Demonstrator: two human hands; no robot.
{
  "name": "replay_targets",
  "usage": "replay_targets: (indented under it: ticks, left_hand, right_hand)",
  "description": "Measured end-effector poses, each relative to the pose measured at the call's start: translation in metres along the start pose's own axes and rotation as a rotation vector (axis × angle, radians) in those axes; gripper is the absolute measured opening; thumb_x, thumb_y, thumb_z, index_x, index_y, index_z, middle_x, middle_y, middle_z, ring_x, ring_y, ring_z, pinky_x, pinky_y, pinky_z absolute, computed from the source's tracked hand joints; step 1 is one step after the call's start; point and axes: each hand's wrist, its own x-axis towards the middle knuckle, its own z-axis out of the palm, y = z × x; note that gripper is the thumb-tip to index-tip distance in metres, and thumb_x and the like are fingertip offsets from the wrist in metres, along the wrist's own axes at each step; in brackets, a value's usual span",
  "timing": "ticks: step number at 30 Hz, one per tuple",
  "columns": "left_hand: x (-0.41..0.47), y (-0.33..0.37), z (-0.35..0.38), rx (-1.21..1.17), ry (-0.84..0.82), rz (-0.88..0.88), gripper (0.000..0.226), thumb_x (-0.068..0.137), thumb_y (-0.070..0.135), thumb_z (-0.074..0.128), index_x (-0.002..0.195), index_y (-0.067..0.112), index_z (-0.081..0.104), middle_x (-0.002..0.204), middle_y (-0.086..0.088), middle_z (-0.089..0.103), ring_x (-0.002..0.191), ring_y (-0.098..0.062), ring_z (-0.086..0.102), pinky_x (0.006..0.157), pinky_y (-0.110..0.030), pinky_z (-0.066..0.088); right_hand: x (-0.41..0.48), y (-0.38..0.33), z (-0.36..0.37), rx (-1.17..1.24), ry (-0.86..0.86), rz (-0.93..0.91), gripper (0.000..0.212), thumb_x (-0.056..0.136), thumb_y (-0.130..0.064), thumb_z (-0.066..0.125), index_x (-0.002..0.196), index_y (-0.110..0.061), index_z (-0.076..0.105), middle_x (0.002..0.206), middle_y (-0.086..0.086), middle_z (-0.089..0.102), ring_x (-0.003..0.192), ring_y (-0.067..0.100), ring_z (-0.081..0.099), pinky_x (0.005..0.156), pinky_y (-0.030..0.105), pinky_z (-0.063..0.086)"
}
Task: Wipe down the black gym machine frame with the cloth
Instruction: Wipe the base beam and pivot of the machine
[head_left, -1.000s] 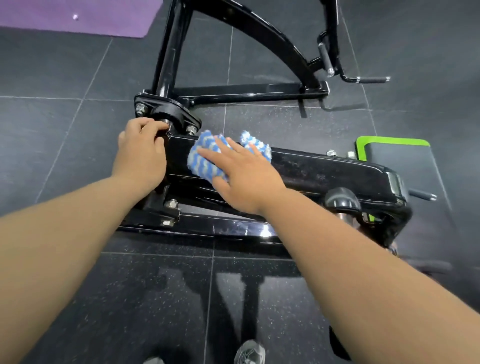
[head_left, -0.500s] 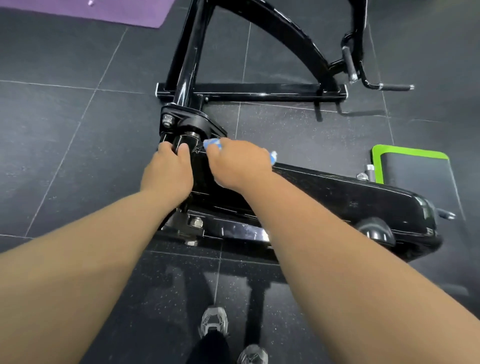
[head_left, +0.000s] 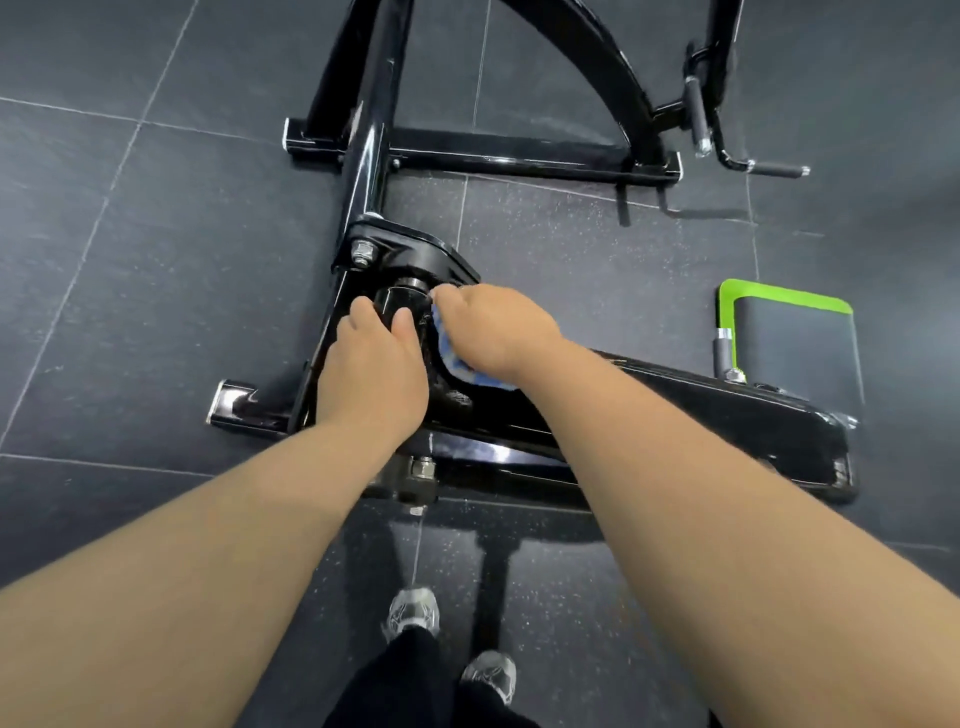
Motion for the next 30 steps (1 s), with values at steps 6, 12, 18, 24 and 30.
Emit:
replay_targets:
  ticks: [6, 12, 18, 24, 30]
  left_hand:
    - [-0.001, 0.0, -0.002, 0.042, 0.008, 0.025, 0.043, 0.103, 0.036, 0.025, 0.126, 0.002, 0.04, 0.121, -0.018, 0.05, 0.107, -0.036, 0.049, 0.08, -0.039, 0.033]
    - [-0.002, 0.002, -0.001, 0.075, 0.017, 0.014, 0.038, 0.103, 0.034, 0.027, 0.118, 0.001, 0.041, 0.118, -0.022, 0.051, 0.104, -0.041, 0.051, 0.077, -0.042, 0.033]
    - [0.0, 0.002, -0.002, 0.056, 0.003, -0.014, 0.045, 0.104, 0.036, 0.024, 0.127, 0.001, 0.04, 0.122, -0.02, 0.05, 0.107, -0.039, 0.051, 0.083, -0.045, 0.037]
    - [-0.005, 0.006, 0.001, 0.119, 0.061, -0.013, 0.042, 0.104, 0.032, 0.026, 0.122, 0.0, 0.045, 0.125, -0.023, 0.048, 0.113, -0.04, 0.046, 0.091, -0.048, 0.037]
    - [-0.012, -0.001, 0.004, 0.191, 0.216, 0.319, 0.037, 0.097, 0.012, 0.046, 0.133, 0.005, 0.053, 0.138, -0.014, 0.048, 0.126, -0.037, 0.039, 0.104, -0.048, 0.034]
  right_hand:
    - [-0.036, 0.074, -0.053, -0.188, -0.199, 0.278, 0.068, 0.095, -0.035, 0.02, 0.036, -0.009, 0.042, 0.033, 0.007, 0.044, 0.041, 0.017, 0.053, 0.067, 0.029, 0.046]
    - [-0.006, 0.003, 0.0, -0.221, 0.041, -0.039, 0.029, 0.088, -0.022, 0.033, 0.072, -0.012, 0.056, 0.073, 0.004, 0.062, 0.074, 0.032, 0.056, 0.083, 0.042, 0.047]
    - [-0.044, 0.099, -0.019, -0.282, 0.232, 0.012, 0.05, 0.097, -0.045, 0.015, 0.114, -0.026, 0.059, 0.092, 0.005, 0.064, 0.079, 0.026, 0.046, 0.072, 0.034, 0.034]
    - [-0.053, 0.105, -0.008, -0.384, 0.416, 0.135, 0.045, 0.096, -0.037, 0.022, 0.114, -0.018, 0.059, 0.107, 0.011, 0.066, 0.099, 0.035, 0.057, 0.082, 0.041, 0.035]
    - [-0.089, 0.108, 0.028, -0.405, 0.374, -0.403, 0.051, 0.097, -0.039, 0.029, 0.147, -0.032, 0.035, 0.154, -0.001, 0.035, 0.142, 0.023, 0.03, 0.114, 0.045, 0.02]
